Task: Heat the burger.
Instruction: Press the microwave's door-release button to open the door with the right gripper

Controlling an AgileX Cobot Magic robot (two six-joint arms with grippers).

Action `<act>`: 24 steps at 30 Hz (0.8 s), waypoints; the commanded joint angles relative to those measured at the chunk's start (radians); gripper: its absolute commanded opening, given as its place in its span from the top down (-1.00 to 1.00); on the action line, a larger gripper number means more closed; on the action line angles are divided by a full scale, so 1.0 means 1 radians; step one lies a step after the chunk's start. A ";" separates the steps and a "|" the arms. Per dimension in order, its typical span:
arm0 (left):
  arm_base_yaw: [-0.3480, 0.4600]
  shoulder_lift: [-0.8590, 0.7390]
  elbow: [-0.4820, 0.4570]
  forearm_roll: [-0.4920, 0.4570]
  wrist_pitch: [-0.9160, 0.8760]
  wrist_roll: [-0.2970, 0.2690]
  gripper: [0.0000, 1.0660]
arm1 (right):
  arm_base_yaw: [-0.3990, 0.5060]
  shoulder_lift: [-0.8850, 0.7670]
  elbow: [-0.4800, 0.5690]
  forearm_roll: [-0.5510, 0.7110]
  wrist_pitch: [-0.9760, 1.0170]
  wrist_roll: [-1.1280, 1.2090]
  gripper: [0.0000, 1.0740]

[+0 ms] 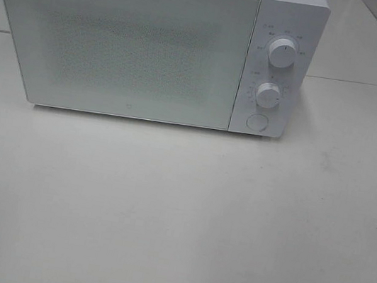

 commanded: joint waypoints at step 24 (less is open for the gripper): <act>0.002 -0.015 0.001 0.000 -0.009 -0.001 -0.87 | -0.400 -0.521 0.123 0.017 -0.005 -0.072 -0.42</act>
